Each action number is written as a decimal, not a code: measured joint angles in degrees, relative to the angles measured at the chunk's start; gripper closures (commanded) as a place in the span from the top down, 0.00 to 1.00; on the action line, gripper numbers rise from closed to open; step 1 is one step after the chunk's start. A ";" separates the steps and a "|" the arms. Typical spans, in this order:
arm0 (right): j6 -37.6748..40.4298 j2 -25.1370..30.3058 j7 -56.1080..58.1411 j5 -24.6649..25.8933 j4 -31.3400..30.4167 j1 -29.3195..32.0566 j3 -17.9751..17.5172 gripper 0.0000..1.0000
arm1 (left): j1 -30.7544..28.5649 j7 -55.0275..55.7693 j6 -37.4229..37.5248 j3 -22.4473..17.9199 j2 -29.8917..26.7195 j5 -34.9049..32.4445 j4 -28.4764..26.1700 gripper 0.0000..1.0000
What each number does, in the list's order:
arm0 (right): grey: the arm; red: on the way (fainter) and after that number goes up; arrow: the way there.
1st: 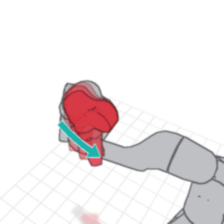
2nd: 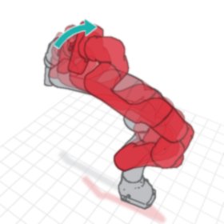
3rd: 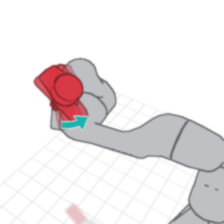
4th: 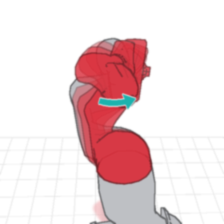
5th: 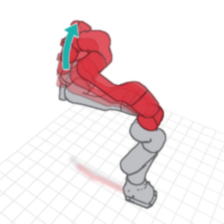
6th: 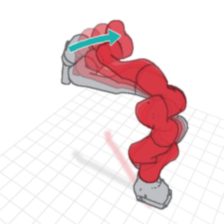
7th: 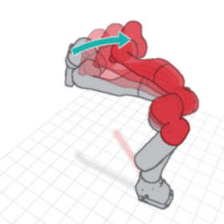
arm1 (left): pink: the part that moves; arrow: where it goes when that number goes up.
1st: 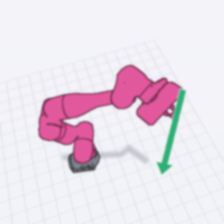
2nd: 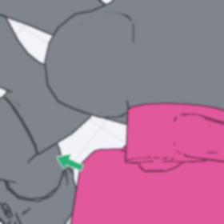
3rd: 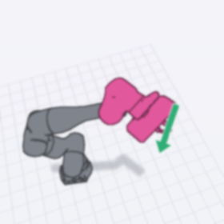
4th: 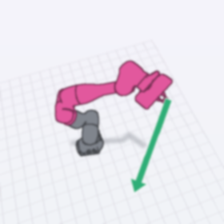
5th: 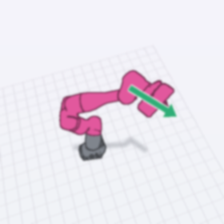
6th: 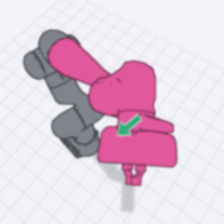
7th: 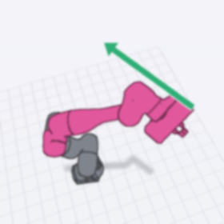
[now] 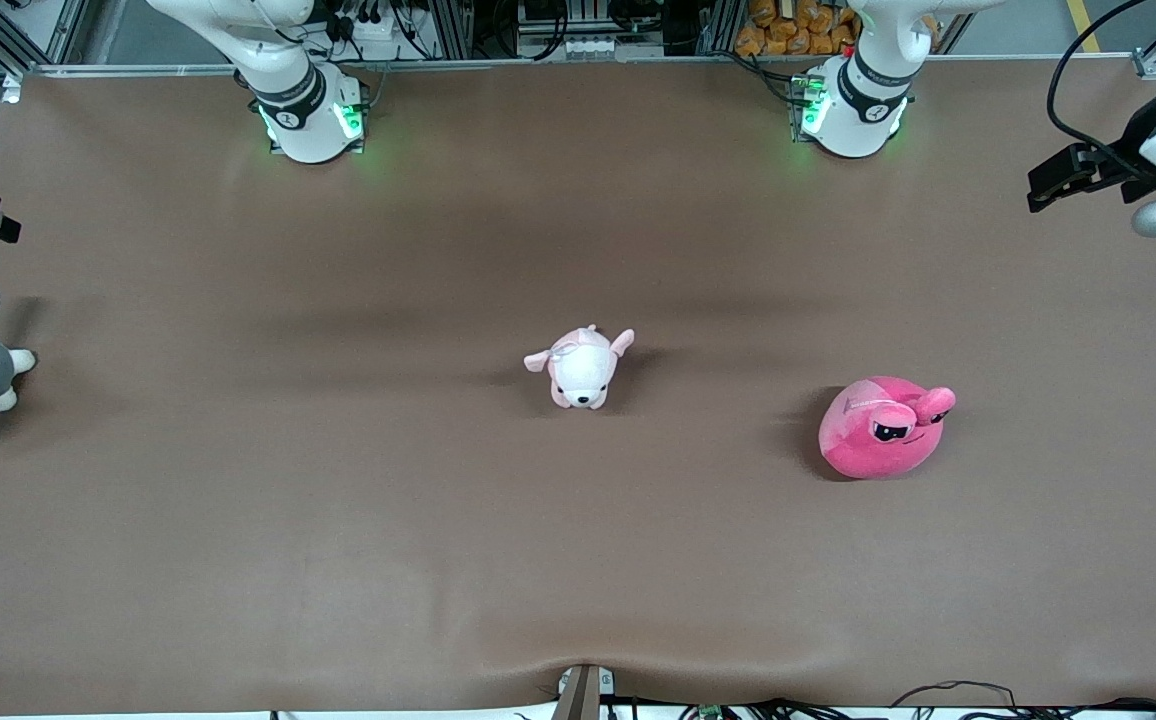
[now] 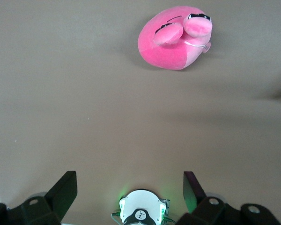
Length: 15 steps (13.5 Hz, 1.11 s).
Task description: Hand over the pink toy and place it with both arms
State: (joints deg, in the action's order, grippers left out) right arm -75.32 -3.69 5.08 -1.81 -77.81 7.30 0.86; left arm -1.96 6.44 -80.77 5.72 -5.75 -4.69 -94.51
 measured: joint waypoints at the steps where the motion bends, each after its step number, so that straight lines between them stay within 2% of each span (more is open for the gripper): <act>1: 0.10 -0.01 0.00 -0.02 -0.02 0.00 -0.02 1.00 | 0.00 0.38 -0.17 0.00 0.01 0.00 -0.63 1.00; 8: 0.47 -0.72 0.00 0.17 -2.51 -0.03 -0.09 1.00 | -0.08 5.15 -4.46 -0.06 0.03 0.00 -4.48 1.00; 11: 0.71 -0.97 0.03 3.39 -2.91 -0.87 -0.33 1.00 | -0.60 7.50 -5.70 -0.10 0.04 0.00 -6.33 1.00; 15: 1.17 -1.59 0.02 3.98 -3.04 -1.78 -0.48 1.00 | -1.49 13.31 -8.52 -0.14 0.17 0.00 -8.99 1.00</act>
State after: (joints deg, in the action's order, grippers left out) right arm -74.15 -5.27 5.10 2.17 -80.85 5.52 0.38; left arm -3.45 19.75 -89.29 5.59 -5.57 -4.69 -103.49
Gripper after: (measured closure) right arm 0.000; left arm 0.000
